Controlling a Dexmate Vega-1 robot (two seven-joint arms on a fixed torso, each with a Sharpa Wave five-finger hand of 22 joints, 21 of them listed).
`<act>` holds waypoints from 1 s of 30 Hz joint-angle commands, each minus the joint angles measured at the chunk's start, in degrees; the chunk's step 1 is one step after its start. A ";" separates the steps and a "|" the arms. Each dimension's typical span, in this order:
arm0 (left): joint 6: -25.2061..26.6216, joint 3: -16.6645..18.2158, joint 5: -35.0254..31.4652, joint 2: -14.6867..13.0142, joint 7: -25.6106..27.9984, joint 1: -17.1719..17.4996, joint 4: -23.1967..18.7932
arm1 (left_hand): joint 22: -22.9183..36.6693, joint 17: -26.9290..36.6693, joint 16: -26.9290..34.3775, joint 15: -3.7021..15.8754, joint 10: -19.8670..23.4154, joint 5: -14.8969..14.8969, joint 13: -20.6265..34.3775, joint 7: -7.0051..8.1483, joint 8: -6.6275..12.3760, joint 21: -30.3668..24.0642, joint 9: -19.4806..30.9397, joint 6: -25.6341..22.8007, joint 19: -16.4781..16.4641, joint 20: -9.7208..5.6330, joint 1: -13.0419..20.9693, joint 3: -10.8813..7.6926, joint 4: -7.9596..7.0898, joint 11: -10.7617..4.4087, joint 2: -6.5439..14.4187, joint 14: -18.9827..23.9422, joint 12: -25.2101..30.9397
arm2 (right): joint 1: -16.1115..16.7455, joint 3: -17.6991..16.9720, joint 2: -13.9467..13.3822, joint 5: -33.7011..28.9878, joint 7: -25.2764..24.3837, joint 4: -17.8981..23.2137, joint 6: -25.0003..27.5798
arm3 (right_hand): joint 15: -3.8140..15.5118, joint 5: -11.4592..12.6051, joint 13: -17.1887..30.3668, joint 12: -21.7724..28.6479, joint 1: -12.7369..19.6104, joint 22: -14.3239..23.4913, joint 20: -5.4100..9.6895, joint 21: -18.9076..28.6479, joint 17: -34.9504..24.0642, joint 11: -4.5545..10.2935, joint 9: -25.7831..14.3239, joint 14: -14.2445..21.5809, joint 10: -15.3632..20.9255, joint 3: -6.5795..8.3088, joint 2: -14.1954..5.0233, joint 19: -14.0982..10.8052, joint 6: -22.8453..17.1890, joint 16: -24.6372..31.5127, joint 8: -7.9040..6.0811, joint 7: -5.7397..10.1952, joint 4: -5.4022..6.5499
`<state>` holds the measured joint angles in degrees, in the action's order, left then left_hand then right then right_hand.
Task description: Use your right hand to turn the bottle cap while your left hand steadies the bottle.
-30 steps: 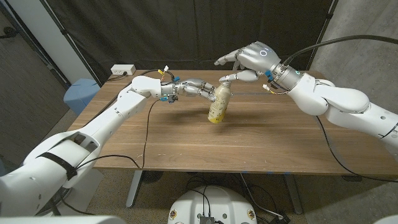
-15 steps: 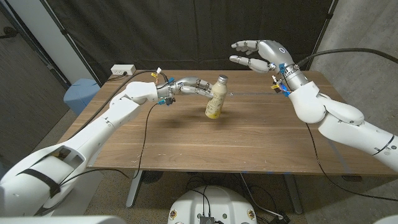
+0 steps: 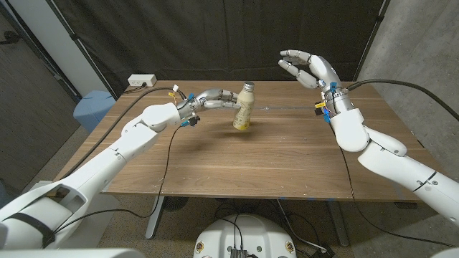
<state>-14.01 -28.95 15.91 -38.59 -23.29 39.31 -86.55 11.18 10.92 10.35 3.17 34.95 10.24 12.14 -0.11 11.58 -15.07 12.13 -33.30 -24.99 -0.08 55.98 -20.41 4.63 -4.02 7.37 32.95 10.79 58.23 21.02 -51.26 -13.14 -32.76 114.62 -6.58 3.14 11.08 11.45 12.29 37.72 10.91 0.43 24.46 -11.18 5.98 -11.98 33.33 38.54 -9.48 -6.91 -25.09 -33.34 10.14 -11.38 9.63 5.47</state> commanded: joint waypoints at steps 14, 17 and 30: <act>4.74 -2.42 -5.06 0.46 13.05 5.38 -0.01 | 0.05 -0.14 -0.47 1.14 -6.51 0.34 0.10 1.84 -0.81 2.75 0.15 6.44 7.12 2.00 -2.47 1.39 -1.00 -1.29 -1.20 -8.95 -0.32 | 1.30 1.73 4.94 0.50 -4.92 -8.16 -4.63 | 1.81 0.38 -0.02 -0.43 -0.92 0.07 0.21 -1.07 0.07 -0.60 -0.14 -3.20 -2.15 -0.04 -0.18 1.50 0.85 -0.28 0.07 0.66 0.15; 5.50 -3.05 -5.39 0.17 12.91 5.81 -0.47 | 0.04 -0.17 -0.47 0.96 -6.98 0.37 0.09 1.82 -0.81 2.88 0.15 6.84 7.54 2.42 -2.49 1.43 -0.97 -1.23 -1.26 -9.46 -0.33 | 1.29 1.77 4.88 0.45 -4.86 -8.49 -4.67 | 1.63 0.41 -0.02 -0.46 -0.94 0.06 0.17 -1.17 0.08 -0.60 -0.13 -3.45 -2.33 -0.02 -0.20 1.60 0.90 -0.25 0.06 0.74 0.14; 6.72 -3.00 -3.34 -0.03 12.57 7.37 -1.24 | 0.01 -0.29 -0.51 0.23 -8.94 0.47 0.04 2.60 -0.45 3.75 0.12 7.79 10.78 4.59 -2.38 1.61 -0.60 -1.79 -1.64 -12.63 -0.17 | 0.85 1.69 4.91 0.84 -4.57 -9.82 -5.37 | 1.66 0.51 -0.02 -0.48 -1.03 0.05 0.16 -1.45 0.10 -0.55 -0.12 -3.97 -2.78 0.04 -0.32 1.90 0.88 -0.09 -0.01 0.85 0.13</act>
<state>-8.64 -31.72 11.49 -38.28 -10.73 45.40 -87.21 11.18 10.65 9.88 2.51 26.83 10.63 12.14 2.23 10.70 -11.84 12.22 -25.87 -15.45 3.55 52.98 -18.96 3.87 -5.66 5.83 21.32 10.57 59.48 22.58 -46.61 -12.51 -37.37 106.12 -11.39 2.76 11.08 11.46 11.85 36.96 10.92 0.50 23.07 -10.92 5.43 -11.99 29.47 35.83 -9.48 -7.21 -23.57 -32.42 10.14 -11.38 10.56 5.46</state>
